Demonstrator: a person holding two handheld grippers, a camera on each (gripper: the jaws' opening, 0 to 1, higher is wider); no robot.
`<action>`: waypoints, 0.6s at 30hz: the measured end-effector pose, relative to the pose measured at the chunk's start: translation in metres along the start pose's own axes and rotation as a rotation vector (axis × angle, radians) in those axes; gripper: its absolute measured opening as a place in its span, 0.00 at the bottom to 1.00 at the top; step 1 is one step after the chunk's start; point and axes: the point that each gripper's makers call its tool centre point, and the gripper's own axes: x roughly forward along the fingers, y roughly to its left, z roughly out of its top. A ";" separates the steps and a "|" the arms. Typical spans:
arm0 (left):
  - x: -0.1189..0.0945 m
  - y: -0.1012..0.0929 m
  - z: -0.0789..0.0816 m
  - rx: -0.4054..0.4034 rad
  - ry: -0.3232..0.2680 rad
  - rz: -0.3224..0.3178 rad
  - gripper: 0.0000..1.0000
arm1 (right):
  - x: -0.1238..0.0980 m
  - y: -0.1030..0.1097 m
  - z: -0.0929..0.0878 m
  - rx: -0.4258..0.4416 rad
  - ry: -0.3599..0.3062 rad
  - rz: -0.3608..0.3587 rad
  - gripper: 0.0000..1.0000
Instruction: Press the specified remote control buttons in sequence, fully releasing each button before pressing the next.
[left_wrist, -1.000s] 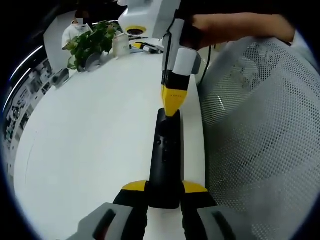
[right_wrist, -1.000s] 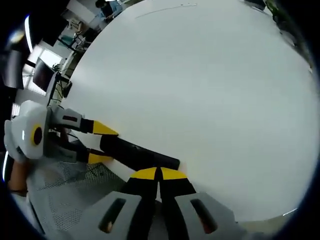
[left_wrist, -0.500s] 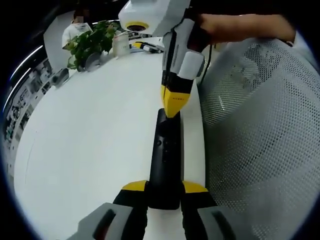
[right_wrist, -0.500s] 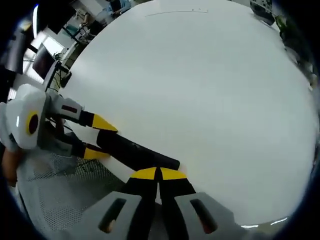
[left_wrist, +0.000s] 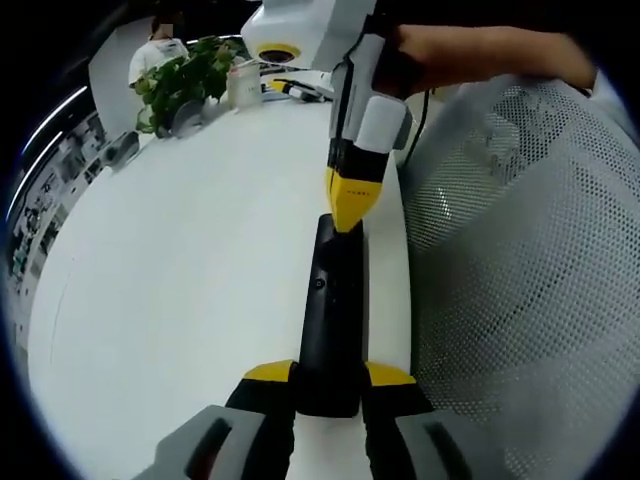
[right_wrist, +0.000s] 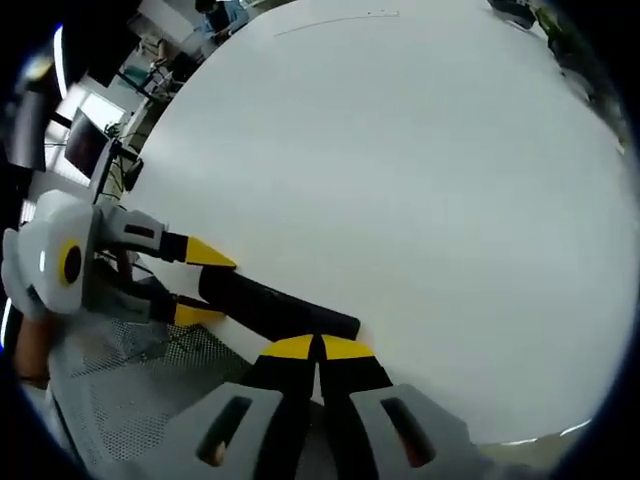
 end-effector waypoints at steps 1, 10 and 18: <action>-0.001 0.000 -0.001 -0.001 0.002 0.000 0.25 | 0.000 0.000 0.000 0.004 0.000 0.002 0.00; -0.003 0.000 -0.003 0.007 0.009 0.000 0.25 | -0.001 0.000 0.000 -0.005 0.001 -0.003 0.00; -0.003 0.000 -0.004 0.009 0.011 -0.001 0.25 | -0.003 -0.003 0.002 0.003 -0.012 -0.014 0.00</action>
